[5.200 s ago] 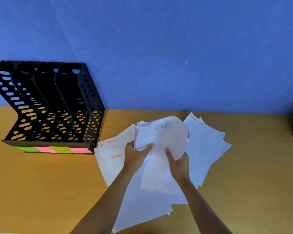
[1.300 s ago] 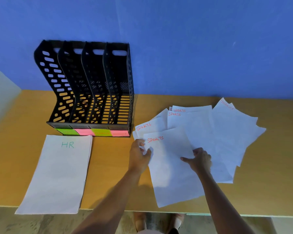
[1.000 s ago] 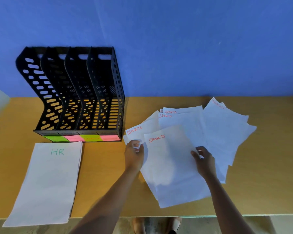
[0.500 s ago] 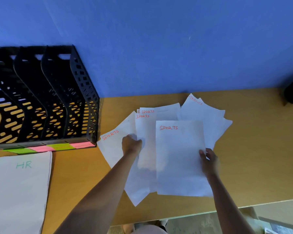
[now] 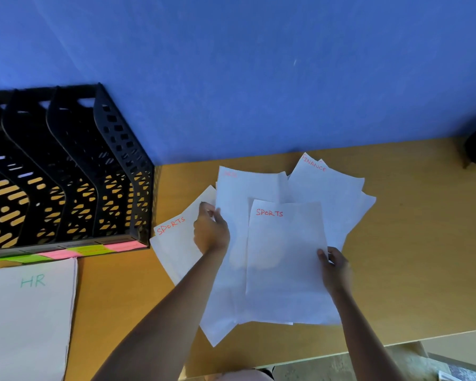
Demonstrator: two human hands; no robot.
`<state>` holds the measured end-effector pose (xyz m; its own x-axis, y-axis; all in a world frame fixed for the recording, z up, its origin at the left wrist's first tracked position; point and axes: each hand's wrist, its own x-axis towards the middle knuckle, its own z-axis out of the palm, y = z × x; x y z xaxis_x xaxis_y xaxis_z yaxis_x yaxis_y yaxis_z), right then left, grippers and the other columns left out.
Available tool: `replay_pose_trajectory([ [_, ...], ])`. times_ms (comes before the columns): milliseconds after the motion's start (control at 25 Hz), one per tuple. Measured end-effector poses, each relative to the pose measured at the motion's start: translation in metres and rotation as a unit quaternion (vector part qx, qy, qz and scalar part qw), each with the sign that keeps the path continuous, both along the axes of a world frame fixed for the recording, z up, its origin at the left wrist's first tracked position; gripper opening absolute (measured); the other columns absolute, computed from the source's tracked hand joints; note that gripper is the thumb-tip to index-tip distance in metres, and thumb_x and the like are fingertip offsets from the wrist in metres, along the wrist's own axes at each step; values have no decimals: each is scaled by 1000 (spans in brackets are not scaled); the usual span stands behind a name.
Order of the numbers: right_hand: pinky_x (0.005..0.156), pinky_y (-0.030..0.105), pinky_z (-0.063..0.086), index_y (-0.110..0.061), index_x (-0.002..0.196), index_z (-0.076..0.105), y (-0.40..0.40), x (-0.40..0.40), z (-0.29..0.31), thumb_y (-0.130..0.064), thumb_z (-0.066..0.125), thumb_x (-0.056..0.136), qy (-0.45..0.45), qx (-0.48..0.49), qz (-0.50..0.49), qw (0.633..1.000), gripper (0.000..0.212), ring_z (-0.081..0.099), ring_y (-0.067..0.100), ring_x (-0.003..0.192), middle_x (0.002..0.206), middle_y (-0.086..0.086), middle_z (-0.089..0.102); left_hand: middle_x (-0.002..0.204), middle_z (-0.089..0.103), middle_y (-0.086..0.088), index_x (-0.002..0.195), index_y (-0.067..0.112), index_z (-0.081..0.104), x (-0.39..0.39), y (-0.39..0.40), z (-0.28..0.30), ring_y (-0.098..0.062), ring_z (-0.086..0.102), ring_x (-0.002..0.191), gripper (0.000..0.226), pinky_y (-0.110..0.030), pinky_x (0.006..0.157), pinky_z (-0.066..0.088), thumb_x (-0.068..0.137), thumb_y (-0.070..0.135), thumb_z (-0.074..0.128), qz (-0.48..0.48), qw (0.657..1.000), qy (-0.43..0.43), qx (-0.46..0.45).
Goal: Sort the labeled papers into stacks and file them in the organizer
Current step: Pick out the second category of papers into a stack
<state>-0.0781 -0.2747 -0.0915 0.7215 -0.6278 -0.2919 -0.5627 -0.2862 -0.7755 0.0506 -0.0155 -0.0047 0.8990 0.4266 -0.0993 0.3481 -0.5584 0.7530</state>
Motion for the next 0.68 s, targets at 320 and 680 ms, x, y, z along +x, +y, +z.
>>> replay_pose_trajectory([
  [320,61,29,42,-14,103,67,-6,11,2,-23,59,98,23,12,5,1000,14,63,27,79,90,4,69,73,54,4,98,13,53,54,41,69,-13,45,61,18,-24,46,28,104,26,42,-21,972,-227,53],
  [680,53,28,36,-10,82,62,6,14,17,-30,54,100,-6,0,-36,999,29,56,26,69,74,6,61,78,62,-2,99,13,56,17,19,46,-27,60,72,18,-32,59,40,103,27,46,-57,984,-162,-51],
])
